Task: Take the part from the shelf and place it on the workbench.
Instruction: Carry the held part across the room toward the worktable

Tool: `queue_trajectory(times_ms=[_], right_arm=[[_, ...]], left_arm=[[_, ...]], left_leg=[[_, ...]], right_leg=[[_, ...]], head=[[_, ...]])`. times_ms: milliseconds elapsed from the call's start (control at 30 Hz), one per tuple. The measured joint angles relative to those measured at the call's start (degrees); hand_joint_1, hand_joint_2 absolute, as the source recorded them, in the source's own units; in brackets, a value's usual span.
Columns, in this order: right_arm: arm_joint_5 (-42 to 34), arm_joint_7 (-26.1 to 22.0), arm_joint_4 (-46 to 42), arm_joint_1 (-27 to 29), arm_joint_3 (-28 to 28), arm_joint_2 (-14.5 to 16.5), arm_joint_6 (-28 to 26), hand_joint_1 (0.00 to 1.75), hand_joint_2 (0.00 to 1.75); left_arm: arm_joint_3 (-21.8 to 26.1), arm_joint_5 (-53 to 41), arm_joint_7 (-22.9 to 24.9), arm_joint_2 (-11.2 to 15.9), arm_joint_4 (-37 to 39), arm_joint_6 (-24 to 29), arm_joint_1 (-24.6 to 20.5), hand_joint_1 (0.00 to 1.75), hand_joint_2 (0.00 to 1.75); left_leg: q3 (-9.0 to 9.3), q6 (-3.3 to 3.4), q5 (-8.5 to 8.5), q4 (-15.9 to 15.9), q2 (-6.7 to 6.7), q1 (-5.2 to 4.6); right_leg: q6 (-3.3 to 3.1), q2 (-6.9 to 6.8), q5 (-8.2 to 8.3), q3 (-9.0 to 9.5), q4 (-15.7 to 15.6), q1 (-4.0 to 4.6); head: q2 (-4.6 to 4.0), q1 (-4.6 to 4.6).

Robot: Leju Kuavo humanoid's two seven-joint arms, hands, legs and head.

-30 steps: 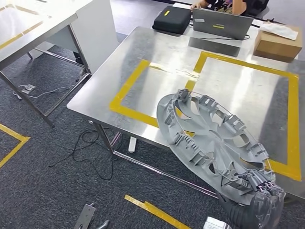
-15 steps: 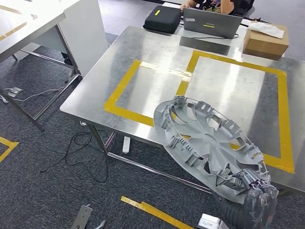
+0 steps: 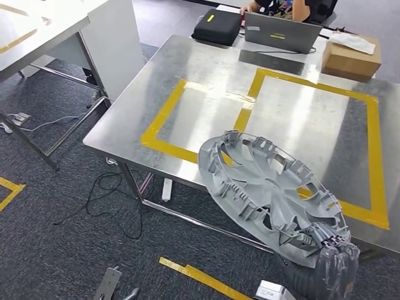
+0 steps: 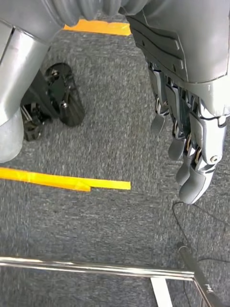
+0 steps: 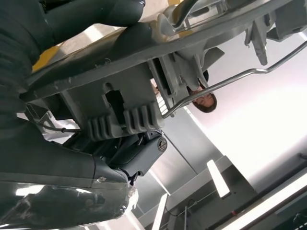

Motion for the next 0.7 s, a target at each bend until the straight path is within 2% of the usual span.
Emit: queue_trajectory(times_ms=[67,100,133,167,200,233,267,300,367,433,467,500,567,600,633,667,700], right_arm=[[0.2,0.4,0.0,-0.1,0.1,-0.4,0.0,1.75,1.75],[0.2,0.6,0.1,-0.1,0.2,-0.5,0.0,1.75,1.75],[0.2,0.8,0.1,-0.1,0.2,-0.7,0.0,1.75,1.75],[0.2,0.9,0.2,-0.1,0.3,-0.8,0.0,1.75,1.75],[0.2,1.0,0.2,-0.1,0.3,-0.9,0.0,1.75,1.75],[0.3,1.0,0.2,-0.2,0.4,-0.9,0.0,1.75,1.75],[0.3,1.0,0.2,-0.3,0.5,-1.0,0.0,1.75,1.75],[0.3,1.0,0.3,-0.4,0.6,-1.0,0.0,1.75,1.75],[0.3,1.1,0.3,-0.4,0.7,-1.0,0.0,1.75,1.75],[0.3,1.1,0.3,-0.4,0.8,-1.0,0.0,1.75,1.75],[0.3,1.1,0.3,-0.4,0.8,-1.1,0.0,1.75,1.75],[0.3,1.1,0.3,-0.5,0.9,-1.1,0.0,1.75,1.75],[0.3,1.1,0.3,-0.5,0.9,-1.1,0.0,1.75,1.75],[0.3,1.1,0.3,-0.5,0.9,-1.1,0.0,1.75,1.75],[0.3,1.1,0.3,-0.5,0.9,-1.1,0.0,1.75,1.75],[0.3,1.1,0.3,-0.5,0.9,-1.1,0.0,1.75,1.75],[0.3,1.1,0.3,-0.5,0.9,-1.1,0.0,1.75,1.75]], left_arm=[[0.0,0.0,0.0,0.0,0.0,0.0,0.1,0.00,1.75],[0.0,0.0,0.0,0.0,0.0,0.0,0.1,0.00,1.75],[0.0,0.0,0.0,0.0,0.0,0.0,0.1,0.00,1.75],[0.0,0.0,0.0,0.0,0.0,0.0,0.2,0.00,1.75],[0.0,0.0,0.0,0.0,0.0,0.0,0.2,0.00,1.75],[0.0,0.0,0.0,0.0,0.0,0.0,0.2,0.00,1.75],[0.1,0.0,0.0,0.1,0.0,0.0,0.2,0.00,1.75],[0.1,0.0,0.0,0.1,0.0,0.0,0.2,0.00,1.75],[0.1,-0.1,0.0,0.1,0.0,0.0,0.1,0.00,1.75],[0.1,-0.1,0.0,0.1,0.0,0.0,0.0,0.00,1.75],[0.1,-0.1,0.0,0.1,0.0,0.0,0.0,0.00,1.75],[0.1,-0.1,0.0,0.1,0.0,0.0,0.0,0.00,1.75],[0.1,-0.1,0.0,0.1,0.0,0.0,0.1,0.00,1.75],[0.1,-0.1,0.0,0.1,0.0,0.0,0.2,0.00,1.75],[0.1,-0.1,0.0,0.1,0.0,0.0,0.3,0.00,1.75],[0.1,-0.1,0.0,0.1,0.0,0.0,0.3,0.00,1.75],[0.1,-0.1,0.0,0.1,0.0,0.0,0.4,0.00,1.75]], left_leg=[[0.05,-0.02,-0.16,0.0,0.07,0.06],[0.14,-0.14,-0.30,0.1,0.09,0.11],[0.33,-0.35,-0.47,0.1,0.08,0.22],[0.63,-0.64,-0.71,0.1,0.05,0.37],[0.98,-1.02,-1.03,0.2,0.03,0.52],[1.23,-1.47,-1.39,0.4,-0.01,0.53],[1.37,-1.91,-1.69,0.5,-0.03,0.47],[1.41,-2.28,-1.90,0.7,-0.03,0.37],[1.52,-2.79,-2.14,0.8,0.01,0.37],[1.41,-3.26,-2.91,1.7,0.03,0.58],[0.51,-3.49,-3.91,3.7,0.03,0.63],[-1.22,-3.62,-5.27,7.0,0.02,0.65],[-6.24,-3.63,-7.90,15.4,0.02,0.63],[-8.27,-3.49,-8.02,18.1,0.02,0.60],[-9.37,-3.21,-6.92,18.7,0.01,0.52],[-9.34,-2.75,-4.65,17.0,-0.01,0.36],[-8.47,-2.08,-1.71,13.7,-0.05,0.08]], right_leg=[[0.32,-0.05,-2.94,-3.80,7.4,-0.22],[0.50,-0.09,-3.14,-4.88,9.2,-0.35],[0.65,-0.14,-2.20,-4.86,8.9,-0.49],[0.80,-0.26,-0.28,-3.67,6.3,-0.67],[1.02,-0.47,1.85,-1.76,2.4,-0.87],[1.22,-0.66,3.20,0.18,-1.3,-0.91],[1.06,-0.75,3.83,1.64,-3.9,-0.94],[0.76,-0.77,3.73,2.40,-5.2,-0.88],[-0.42,-0.54,3.03,2.70,-5.3,-0.67],[-1.33,-0.49,2.63,3.12,-5.3,-0.62],[-1.79,-0.50,2.40,3.47,-5.3,-0.64],[-2.20,-0.53,2.14,3.82,-5.4,-0.59],[-2.76,-0.49,1.52,4.45,-5.4,-0.33],[-2.91,-0.38,1.17,4.84,-5.4,-0.15],[-2.98,-0.23,0.79,5.32,-5.4,0.05],[-3.01,-0.08,0.36,5.91,-5.4,0.26],[-3.00,0.04,-0.13,6.59,-5.4,0.46]], head=[[0.00,0.07],[0.00,0.04],[0.00,0.06],[0.00,0.05],[0.00,0.07],[0.00,0.18],[0.01,0.22],[0.01,0.17],[0.01,-0.14],[0.01,-0.45],[0.01,-0.53],[0.01,-0.66],[0.00,-0.75],[0.00,-0.76],[0.00,-0.75],[0.00,-0.75],[0.00,-0.75]])
